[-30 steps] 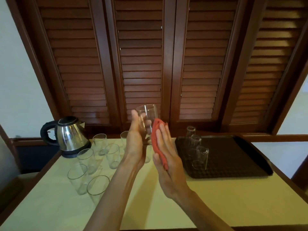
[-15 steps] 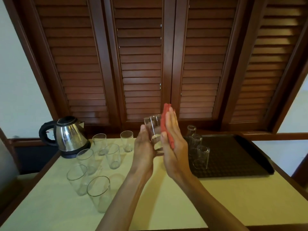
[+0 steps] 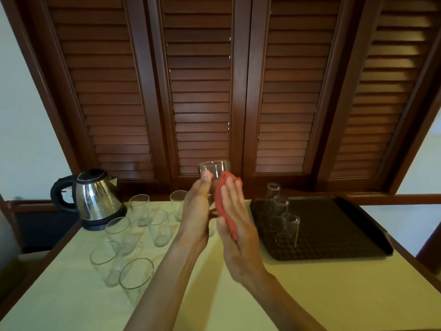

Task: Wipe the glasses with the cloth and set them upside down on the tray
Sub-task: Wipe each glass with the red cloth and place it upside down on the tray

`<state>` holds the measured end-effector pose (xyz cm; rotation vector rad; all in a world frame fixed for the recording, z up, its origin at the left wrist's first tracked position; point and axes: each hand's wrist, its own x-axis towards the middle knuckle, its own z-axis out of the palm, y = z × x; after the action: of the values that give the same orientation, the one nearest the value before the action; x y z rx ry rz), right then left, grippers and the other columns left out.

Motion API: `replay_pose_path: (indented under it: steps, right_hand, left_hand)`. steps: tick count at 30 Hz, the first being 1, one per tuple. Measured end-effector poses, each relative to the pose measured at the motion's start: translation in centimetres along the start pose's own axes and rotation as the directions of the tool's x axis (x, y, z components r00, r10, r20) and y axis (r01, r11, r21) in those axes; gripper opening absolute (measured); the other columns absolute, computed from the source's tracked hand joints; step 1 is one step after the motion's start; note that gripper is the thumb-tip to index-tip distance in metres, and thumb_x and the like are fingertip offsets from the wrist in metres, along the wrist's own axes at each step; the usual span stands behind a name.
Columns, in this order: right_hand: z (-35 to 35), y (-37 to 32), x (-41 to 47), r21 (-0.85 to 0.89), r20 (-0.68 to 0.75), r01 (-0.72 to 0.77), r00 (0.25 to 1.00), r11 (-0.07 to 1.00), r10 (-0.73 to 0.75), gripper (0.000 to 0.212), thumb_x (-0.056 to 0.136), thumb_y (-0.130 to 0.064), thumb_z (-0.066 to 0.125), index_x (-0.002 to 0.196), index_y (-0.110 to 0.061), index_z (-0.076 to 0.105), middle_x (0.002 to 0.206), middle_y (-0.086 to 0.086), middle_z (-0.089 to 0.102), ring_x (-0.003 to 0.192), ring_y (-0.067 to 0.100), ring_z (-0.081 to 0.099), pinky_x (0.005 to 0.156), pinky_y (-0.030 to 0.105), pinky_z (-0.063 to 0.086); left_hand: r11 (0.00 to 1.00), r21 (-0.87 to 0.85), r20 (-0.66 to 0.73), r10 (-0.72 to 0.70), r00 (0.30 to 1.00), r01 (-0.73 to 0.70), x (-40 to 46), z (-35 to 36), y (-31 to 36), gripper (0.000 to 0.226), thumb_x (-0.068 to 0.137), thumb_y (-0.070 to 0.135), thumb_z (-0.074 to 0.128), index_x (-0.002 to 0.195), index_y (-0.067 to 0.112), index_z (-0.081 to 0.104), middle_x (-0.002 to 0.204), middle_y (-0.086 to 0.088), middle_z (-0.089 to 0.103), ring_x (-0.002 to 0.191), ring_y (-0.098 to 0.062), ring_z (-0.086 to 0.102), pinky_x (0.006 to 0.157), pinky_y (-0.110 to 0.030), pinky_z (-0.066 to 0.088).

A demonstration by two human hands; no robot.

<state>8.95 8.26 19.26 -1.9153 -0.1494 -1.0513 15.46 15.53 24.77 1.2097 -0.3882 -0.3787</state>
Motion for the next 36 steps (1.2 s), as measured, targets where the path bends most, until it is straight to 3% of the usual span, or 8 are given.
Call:
replay_pose_path:
  steps: [3,8,13,18,22,27,30,36]
  right_hand:
    - [-0.6,-1.0,3.4,0.073,-0.133,-0.082,0.987,0.994,0.091,0.055,0.104,-0.041,0.036,0.156,-0.025,0.025,0.167,-0.014,0.019,0.155,0.008,0.013,0.127,0.046,0.019]
    - [0.1,-0.9,-0.4,0.069,0.033,0.022,0.999,0.997,-0.024,0.061,0.106,-0.05,0.033,0.158,-0.018,0.025,0.168,-0.01,0.018,0.156,0.013,0.011,0.126,0.033,0.015]
    - [-0.6,-1.1,3.9,0.129,-0.143,-0.152,0.975,0.98,0.17,0.061,0.102,-0.052,0.036,0.156,-0.027,0.024,0.165,-0.019,0.02,0.154,0.004,0.014,0.127,0.041,0.02]
    - [0.8,-1.4,-1.1,-0.008,0.044,0.0,0.999,1.0,0.0,0.065,0.105,-0.056,0.03,0.158,-0.019,0.026,0.168,-0.011,0.018,0.157,0.012,0.006,0.128,0.038,0.008]
    - [-0.7,-0.8,2.4,0.118,-0.116,-0.174,0.975,0.978,0.188,0.058,0.104,-0.046,0.036,0.157,-0.028,0.022,0.164,-0.02,0.022,0.152,0.0,0.018,0.126,0.04,0.024]
    - [0.0,-1.0,0.6,-0.052,-0.007,0.043,0.999,0.998,-0.044,0.06,0.106,-0.048,0.033,0.157,-0.018,0.025,0.169,-0.01,0.015,0.157,0.014,0.007,0.128,0.04,0.011]
    - [-0.5,-0.6,1.9,0.031,-0.078,-0.058,0.995,0.998,0.06,0.063,0.104,-0.055,0.032,0.157,-0.023,0.021,0.168,-0.016,0.014,0.155,0.007,0.011,0.127,0.04,0.017]
    - [0.0,-0.8,0.6,-0.104,-0.013,0.09,0.996,0.991,-0.092,0.061,0.107,-0.049,0.03,0.157,-0.016,0.025,0.169,-0.007,0.016,0.157,0.017,0.007,0.128,0.041,0.011]
  left_hand:
    - [0.997,-0.022,0.099,-0.076,0.992,0.078,-0.9,0.4,-1.1,0.062,0.098,0.064,0.039,0.128,0.022,0.072,0.119,-0.006,0.078,0.115,-0.021,0.073,0.09,-0.038,0.055]
    - [0.987,-0.157,0.039,0.046,0.998,-0.039,0.5,-0.4,0.6,0.059,0.095,0.064,0.042,0.111,0.023,0.081,0.114,-0.012,0.078,0.116,-0.027,0.072,0.101,-0.043,0.054]
    - [1.0,0.019,0.097,-0.01,0.995,0.008,-0.3,0.5,-1.1,0.057,0.106,0.059,0.029,0.123,0.024,0.071,0.11,0.003,0.08,0.104,-0.01,0.076,0.084,-0.03,0.059]
    - [0.991,-0.133,-0.013,-0.026,1.0,0.024,1.3,0.2,0.6,0.064,0.094,0.059,0.063,0.131,0.007,0.062,0.118,-0.018,0.074,0.107,-0.03,0.074,0.097,-0.048,0.059]
    - [0.993,-0.121,-0.024,0.008,1.0,-0.011,0.4,0.4,-1.1,0.074,0.084,0.061,0.071,0.14,0.014,0.055,0.133,-0.02,0.068,0.115,-0.03,0.072,0.082,-0.044,0.063]
    - [0.991,-0.133,0.065,0.036,0.997,-0.027,0.6,0.0,-1.1,0.062,0.105,0.063,0.032,0.114,0.026,0.081,0.127,-0.012,0.075,0.126,-0.026,0.068,0.108,-0.047,0.05]
    - [0.996,-0.068,0.021,0.059,0.998,-0.057,0.6,0.4,-1.3,0.061,0.111,0.052,0.024,0.121,0.022,0.076,0.113,-0.007,0.08,0.109,-0.021,0.075,0.09,-0.037,0.06]
    - [0.978,-0.205,0.06,-0.028,0.998,0.04,0.0,0.4,0.1,0.055,0.105,0.054,0.04,0.119,0.014,0.075,0.12,-0.015,0.077,0.116,-0.028,0.073,0.1,-0.042,0.055]
